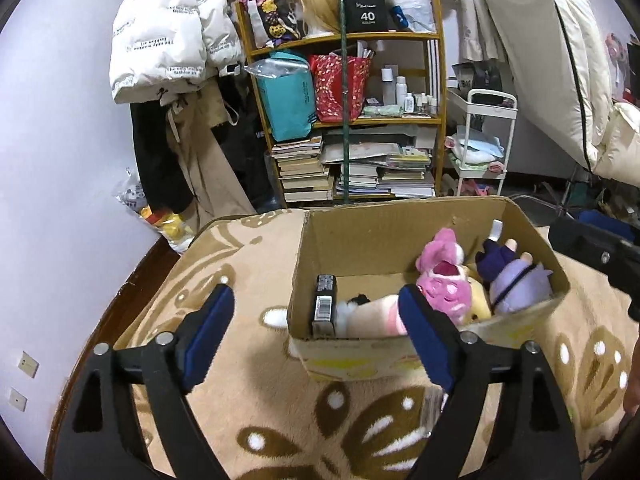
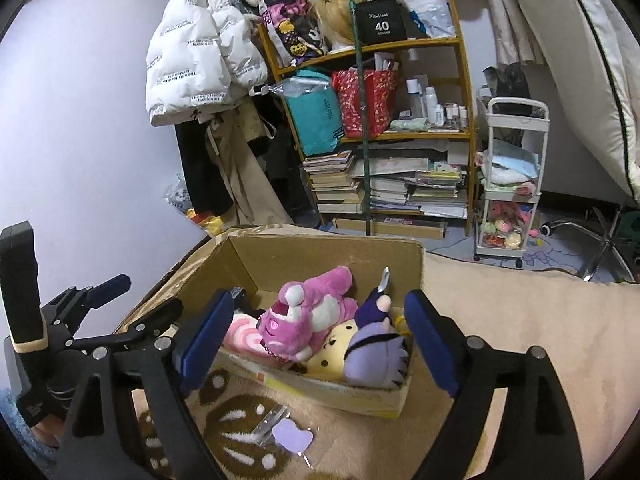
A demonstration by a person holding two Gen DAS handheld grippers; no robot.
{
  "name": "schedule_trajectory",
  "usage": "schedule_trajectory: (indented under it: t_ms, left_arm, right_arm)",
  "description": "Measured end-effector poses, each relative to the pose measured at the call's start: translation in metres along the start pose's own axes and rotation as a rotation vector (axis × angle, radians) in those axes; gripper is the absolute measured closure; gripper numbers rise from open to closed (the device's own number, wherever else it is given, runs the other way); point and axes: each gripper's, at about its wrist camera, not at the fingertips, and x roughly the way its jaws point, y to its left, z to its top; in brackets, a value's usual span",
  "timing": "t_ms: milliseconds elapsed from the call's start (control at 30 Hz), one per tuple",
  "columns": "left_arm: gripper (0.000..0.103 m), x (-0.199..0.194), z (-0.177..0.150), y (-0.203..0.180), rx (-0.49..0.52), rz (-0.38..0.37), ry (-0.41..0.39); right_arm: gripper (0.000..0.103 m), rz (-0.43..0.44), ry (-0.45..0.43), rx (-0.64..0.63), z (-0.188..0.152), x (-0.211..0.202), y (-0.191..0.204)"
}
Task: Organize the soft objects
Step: 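Move both tools back toward the clear bag and green tissue pack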
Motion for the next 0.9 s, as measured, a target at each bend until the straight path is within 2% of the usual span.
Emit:
schedule_trajectory:
  t_ms: [33,100,200,500,900]
  left_arm:
    - [0.007,-0.005,-0.001,0.000,0.003,0.000,-0.008]
    - [0.005,-0.017,-0.003,0.000,0.010,-0.005,-0.033]
    - [0.005,-0.029,-0.005,-0.001,0.015,-0.015,-0.034]
    - [0.004,-0.055,-0.026,-0.002,0.007,-0.046,0.006]
    - [0.004,-0.085,-0.053,-0.011,0.035,-0.092,0.072]
  right_arm:
    - [0.011,-0.006,-0.005,-0.002,0.000,-0.006,0.001]
    - [0.010,-0.013,-0.010,-0.003,0.000,-0.014,0.002]
    - [0.000,-0.027,-0.018,0.000,-0.002,-0.029,0.003]
    - [0.000,-0.057,-0.031,0.007,-0.013,-0.070,0.001]
    - [0.000,-0.103,0.023,0.049,-0.044,-0.097,0.001]
